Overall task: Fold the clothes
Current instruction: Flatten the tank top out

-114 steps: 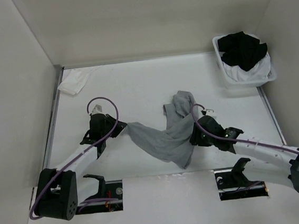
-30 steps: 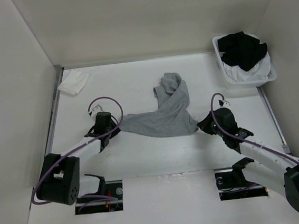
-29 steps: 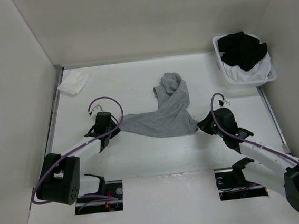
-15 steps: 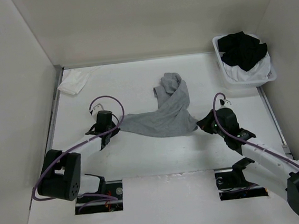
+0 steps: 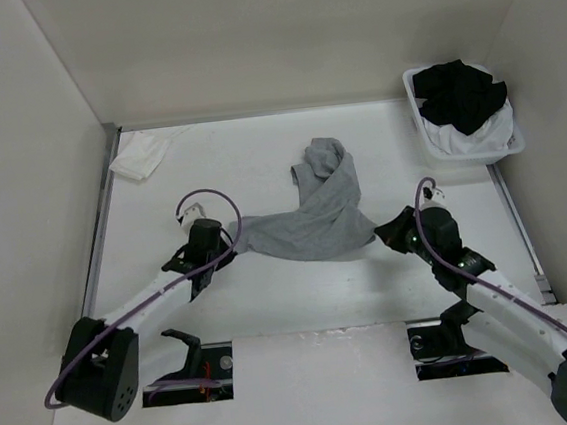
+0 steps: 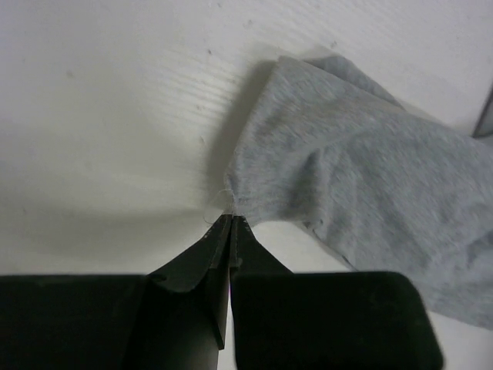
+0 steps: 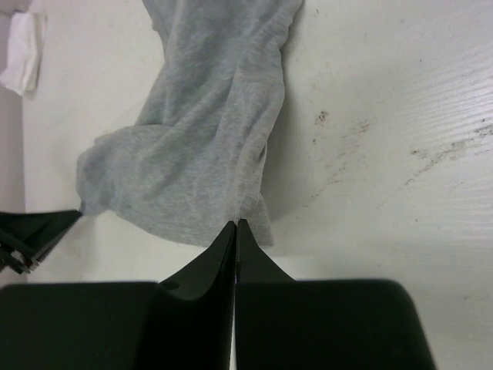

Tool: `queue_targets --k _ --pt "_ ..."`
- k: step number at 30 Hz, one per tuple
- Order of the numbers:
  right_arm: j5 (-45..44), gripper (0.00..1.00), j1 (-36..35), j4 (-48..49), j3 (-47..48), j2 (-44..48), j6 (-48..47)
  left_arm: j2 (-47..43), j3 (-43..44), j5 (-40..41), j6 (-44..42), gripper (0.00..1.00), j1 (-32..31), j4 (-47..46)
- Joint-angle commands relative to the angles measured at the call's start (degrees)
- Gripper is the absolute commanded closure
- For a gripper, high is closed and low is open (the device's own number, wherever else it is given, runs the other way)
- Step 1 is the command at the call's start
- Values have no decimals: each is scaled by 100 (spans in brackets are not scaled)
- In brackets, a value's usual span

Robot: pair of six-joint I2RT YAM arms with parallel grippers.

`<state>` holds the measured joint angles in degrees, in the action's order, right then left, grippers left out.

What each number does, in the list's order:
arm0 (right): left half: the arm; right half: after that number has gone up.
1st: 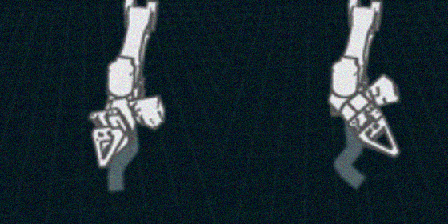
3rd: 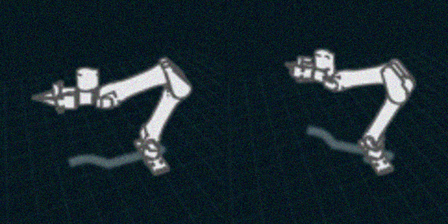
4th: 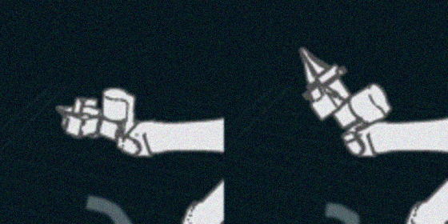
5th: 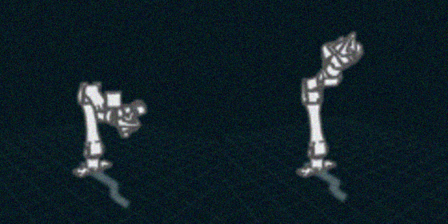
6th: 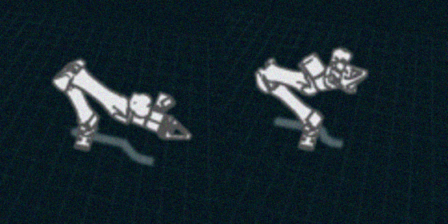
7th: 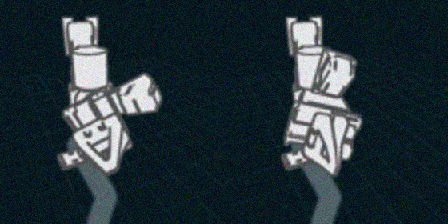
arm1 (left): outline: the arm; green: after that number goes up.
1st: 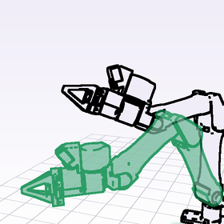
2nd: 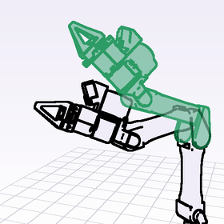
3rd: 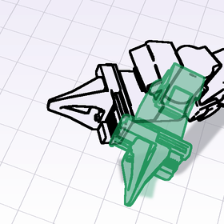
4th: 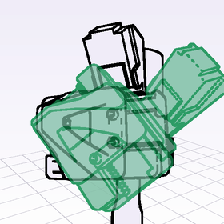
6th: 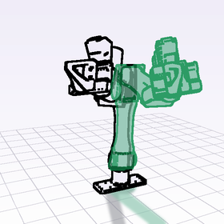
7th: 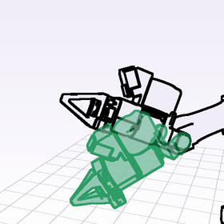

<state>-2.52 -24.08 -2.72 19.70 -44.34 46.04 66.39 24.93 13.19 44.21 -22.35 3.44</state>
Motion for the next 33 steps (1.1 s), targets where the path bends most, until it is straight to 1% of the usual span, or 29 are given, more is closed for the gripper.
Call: queue_targets --k 1,3,4,6,8,11,16,19,24,27,31,33 --pt "-99 100 214 -316 -28 390 -25 -652 -277 52 623 100 -326 595" --pt "-91 100 460 -465 -11 566 -69 -1021 -418 148 861 97 -423 937" --pt "-90 100 548 -510 7 627 -78 -1171 -471 210 931 94 -450 1052" --pt "-108 100 610 -536 33 689 -78 -1312 -506 245 941 83 -476 1132" --pt "-99 100 654 -519 42 655 -78 -1278 -463 228 914 73 -433 1089" --pt "-11 100 663 -449 42 593 -78 -980 -357 210 853 68 -432 826" --pt "-11 100 646 -361 -10 540 -78 -277 -217 131 713 68 -476 333" --pt "6 100 575 -308 -37 505 -78 13 -181 227 598 68 -406 96" --pt "15 100 522 -282 -37 496 -78 330 -41 421 493 71 -397 25" --pt "15 100 522 -290 -37 540 -78 471 -41 448 475 77 -397 -1" --pt "50 100 522 -282 -46 584 -78 533 -102 456 370 87 -362 -177" --pt "68 100 522 -282 -46 602 -78 498 -111 465 317 90 -318 -265"
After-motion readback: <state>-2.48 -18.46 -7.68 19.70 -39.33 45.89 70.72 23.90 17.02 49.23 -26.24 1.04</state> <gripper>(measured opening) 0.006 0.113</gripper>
